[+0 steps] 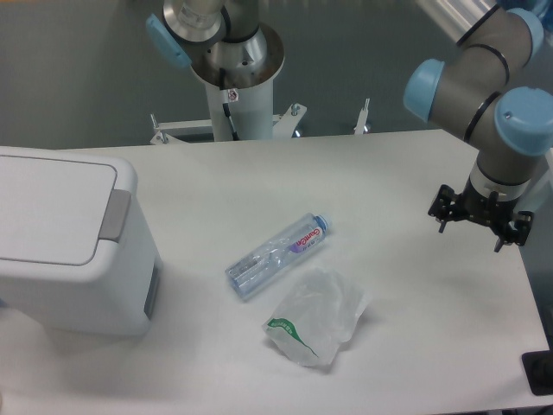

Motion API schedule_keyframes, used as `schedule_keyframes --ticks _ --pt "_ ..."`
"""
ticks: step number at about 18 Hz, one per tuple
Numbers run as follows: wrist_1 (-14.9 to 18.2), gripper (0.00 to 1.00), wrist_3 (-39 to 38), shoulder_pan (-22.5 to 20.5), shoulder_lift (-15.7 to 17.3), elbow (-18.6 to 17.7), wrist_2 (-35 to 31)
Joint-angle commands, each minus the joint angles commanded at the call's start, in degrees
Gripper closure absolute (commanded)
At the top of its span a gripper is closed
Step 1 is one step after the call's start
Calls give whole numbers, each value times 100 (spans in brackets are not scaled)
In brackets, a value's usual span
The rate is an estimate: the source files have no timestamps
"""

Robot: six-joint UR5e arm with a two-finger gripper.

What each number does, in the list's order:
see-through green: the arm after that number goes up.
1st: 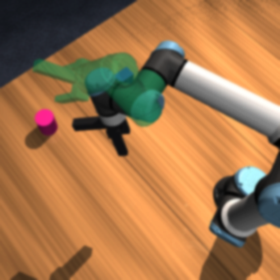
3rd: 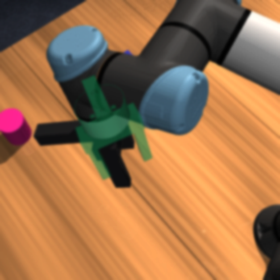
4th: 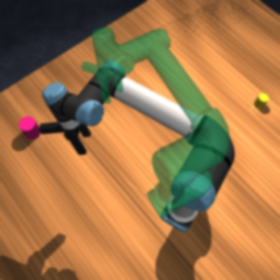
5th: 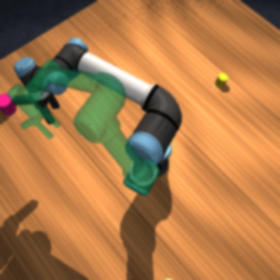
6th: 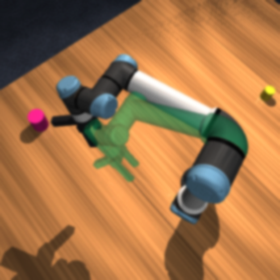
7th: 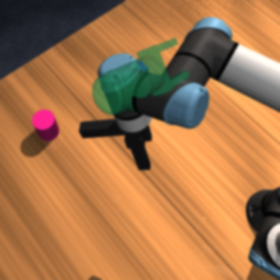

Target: Open the trash can

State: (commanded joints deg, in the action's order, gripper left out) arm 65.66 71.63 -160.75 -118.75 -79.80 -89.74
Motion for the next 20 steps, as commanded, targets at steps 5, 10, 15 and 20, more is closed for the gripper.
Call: schedule_keyframes --ticks 5,10,15,20 --pt "0 0 -271 176 132 -282 9" --pt "0 0 -501 185 123 -335 -140" --pt "61 0 -1334 193 229 -300 -132" --pt "482 0 -1774 632 448 -185 43"
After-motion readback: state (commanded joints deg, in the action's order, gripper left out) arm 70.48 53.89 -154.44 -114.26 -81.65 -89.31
